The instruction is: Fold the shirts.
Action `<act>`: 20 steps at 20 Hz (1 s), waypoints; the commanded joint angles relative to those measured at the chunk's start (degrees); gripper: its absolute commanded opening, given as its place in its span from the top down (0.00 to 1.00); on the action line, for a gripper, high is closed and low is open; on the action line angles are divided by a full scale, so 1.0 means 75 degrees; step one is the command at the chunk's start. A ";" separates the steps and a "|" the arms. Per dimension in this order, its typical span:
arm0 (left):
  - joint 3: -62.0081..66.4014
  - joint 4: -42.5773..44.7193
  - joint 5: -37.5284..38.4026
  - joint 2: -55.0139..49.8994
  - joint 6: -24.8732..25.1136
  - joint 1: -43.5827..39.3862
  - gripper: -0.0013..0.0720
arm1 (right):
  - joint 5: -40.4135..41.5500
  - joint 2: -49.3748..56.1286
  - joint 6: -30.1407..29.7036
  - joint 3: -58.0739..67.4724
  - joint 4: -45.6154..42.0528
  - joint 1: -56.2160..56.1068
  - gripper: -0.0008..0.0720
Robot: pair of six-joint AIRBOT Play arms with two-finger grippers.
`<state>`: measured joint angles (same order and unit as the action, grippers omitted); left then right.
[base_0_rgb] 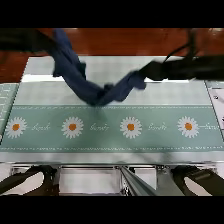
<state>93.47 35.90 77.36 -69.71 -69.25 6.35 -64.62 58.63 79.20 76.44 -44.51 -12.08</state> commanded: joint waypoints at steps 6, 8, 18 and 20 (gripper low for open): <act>0.1705 0.1183 -0.0953 0.3450 -0.0213 0.1938 0.96 | -0.1352 -0.2162 0.0414 0.4272 -0.2532 0.0839 0.95; 0.1693 0.2894 -0.0793 0.4156 -0.0755 0.1944 0.96 | -0.1839 -0.2640 0.0935 0.4272 -0.3515 0.0839 0.95; -0.2221 0.3319 0.0093 0.4925 -0.1480 0.0545 0.96 | -0.4494 -0.3404 0.1792 -0.0656 -0.4838 0.0839 0.95; -0.3657 0.3302 -0.0055 0.4718 -0.1492 0.0379 0.96 | -0.3564 -0.3480 0.1953 -0.2570 -0.4823 0.0839 0.95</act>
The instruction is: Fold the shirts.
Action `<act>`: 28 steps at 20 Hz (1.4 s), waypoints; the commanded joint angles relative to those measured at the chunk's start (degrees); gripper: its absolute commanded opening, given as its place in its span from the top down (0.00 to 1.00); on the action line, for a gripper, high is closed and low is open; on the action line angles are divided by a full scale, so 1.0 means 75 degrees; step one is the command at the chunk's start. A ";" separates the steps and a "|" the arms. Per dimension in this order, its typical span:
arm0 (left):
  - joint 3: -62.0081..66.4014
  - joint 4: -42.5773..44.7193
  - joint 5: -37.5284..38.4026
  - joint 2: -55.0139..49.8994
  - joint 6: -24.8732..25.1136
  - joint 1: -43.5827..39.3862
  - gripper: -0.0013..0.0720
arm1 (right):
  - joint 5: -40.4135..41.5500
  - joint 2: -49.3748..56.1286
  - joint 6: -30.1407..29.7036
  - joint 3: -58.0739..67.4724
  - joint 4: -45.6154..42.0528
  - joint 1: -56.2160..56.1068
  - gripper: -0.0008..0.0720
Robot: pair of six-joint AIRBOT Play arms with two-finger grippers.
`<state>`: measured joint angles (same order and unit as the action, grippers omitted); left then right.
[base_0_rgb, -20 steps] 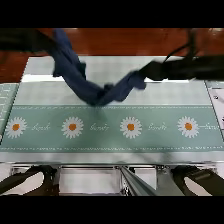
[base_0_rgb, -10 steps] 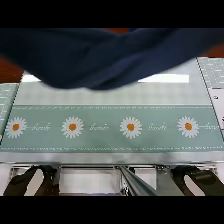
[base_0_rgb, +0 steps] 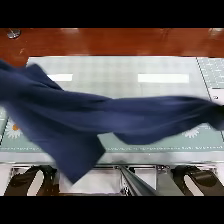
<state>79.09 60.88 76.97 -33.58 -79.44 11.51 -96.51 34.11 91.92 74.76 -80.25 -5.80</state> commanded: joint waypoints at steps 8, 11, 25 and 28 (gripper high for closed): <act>-0.4424 -0.1017 -0.3159 -0.2565 -0.0128 -0.1072 0.96 | 0.4966 0.2471 0.1370 -0.4412 -0.0912 0.0006 0.94; -0.4377 -0.1821 -0.3593 -0.3701 -0.0099 -0.1358 0.91 | 0.4960 0.3759 0.1291 -0.3704 -0.0551 0.0006 0.79; -0.5965 -0.2914 -0.0624 -0.4211 0.1507 0.1591 0.02 | 0.4124 0.2687 -0.1093 -0.5170 0.2299 0.4739 0.14; -0.6863 -0.3150 -0.1527 -0.4205 0.1565 0.1113 0.02 | 0.4089 0.2634 -0.1827 -0.5992 0.3439 0.4707 0.14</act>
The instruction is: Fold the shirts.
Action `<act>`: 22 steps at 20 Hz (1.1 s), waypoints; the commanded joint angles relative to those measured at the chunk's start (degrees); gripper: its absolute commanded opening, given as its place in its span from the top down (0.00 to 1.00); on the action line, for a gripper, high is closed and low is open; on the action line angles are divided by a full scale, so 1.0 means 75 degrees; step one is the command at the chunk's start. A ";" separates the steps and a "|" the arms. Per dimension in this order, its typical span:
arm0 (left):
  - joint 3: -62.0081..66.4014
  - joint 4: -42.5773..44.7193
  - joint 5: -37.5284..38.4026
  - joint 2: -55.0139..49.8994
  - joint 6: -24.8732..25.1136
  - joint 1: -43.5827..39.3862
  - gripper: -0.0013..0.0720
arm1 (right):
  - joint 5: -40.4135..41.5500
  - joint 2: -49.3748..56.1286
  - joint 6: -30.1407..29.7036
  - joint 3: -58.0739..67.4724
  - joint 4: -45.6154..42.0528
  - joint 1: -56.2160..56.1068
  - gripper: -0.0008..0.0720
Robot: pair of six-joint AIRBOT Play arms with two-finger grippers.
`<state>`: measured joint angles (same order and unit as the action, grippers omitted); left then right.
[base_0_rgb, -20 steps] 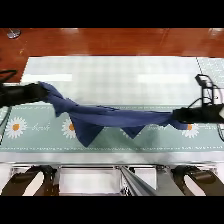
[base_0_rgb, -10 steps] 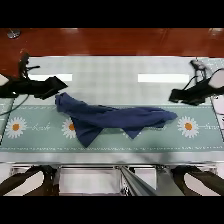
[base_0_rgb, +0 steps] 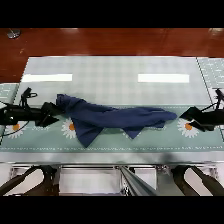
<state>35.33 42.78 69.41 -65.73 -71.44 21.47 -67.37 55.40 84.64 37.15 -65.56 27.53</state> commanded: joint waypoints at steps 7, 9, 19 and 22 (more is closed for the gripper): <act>-0.1209 -0.0737 -0.1874 -0.0157 -0.0117 -0.1988 0.02 | 0.0055 -0.0201 -0.1072 -0.1067 0.2221 0.0114 0.14; -0.1215 -0.0743 -0.2168 -0.0315 -0.0111 -0.2544 0.02 | -0.0058 -0.0204 -0.1119 -0.1064 0.2218 0.0117 0.14; -0.1020 -0.0970 -0.2725 -0.0431 0.0667 -0.3952 0.96 | -0.0181 -0.0154 -0.0481 -0.0781 0.0836 0.0734 0.14; -0.1011 -0.0970 -0.2600 -0.0396 0.0667 -0.3955 0.96 | -0.0216 -0.0154 -0.0425 -0.0781 0.0490 0.0734 0.14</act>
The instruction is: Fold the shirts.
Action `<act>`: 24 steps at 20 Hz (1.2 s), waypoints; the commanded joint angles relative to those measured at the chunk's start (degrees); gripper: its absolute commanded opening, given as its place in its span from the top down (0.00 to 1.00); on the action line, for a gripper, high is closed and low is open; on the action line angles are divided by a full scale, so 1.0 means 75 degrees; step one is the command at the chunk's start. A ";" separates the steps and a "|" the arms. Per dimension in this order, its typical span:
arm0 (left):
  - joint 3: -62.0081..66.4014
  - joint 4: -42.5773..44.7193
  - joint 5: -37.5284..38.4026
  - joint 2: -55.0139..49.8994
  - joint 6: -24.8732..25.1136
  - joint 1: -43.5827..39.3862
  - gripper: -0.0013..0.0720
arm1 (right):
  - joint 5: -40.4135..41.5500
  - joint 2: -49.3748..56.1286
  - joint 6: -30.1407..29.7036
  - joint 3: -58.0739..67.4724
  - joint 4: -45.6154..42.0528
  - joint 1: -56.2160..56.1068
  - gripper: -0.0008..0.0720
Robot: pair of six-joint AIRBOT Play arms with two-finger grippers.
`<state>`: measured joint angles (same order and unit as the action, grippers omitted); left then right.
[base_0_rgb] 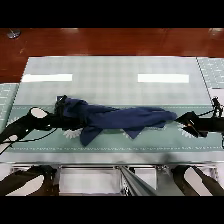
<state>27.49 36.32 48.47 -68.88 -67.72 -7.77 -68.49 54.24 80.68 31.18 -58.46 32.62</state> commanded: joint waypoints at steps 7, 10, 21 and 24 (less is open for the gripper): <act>0.0038 -0.0114 0.0224 0.0050 0.0163 -0.0055 0.96 | 0.0431 0.0551 0.0064 0.0017 -0.0067 0.0047 0.14; 0.0067 -0.0111 0.0221 0.0050 0.0137 -0.0041 0.96 | 0.0799 0.1338 -0.0469 0.0082 0.1236 0.0032 0.14; 0.1023 -0.0108 0.0740 0.0050 0.0032 0.0562 0.96 | 0.1309 0.3267 -0.0143 0.1871 0.1323 -0.2055 0.95; 0.1690 -0.0323 0.1574 0.0061 0.0003 0.0868 0.96 | 0.0842 0.2958 -0.0146 0.2652 0.1247 -0.2390 0.95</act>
<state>36.47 35.48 55.33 -68.53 -67.66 -2.94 -59.79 77.06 80.38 46.50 -48.90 17.45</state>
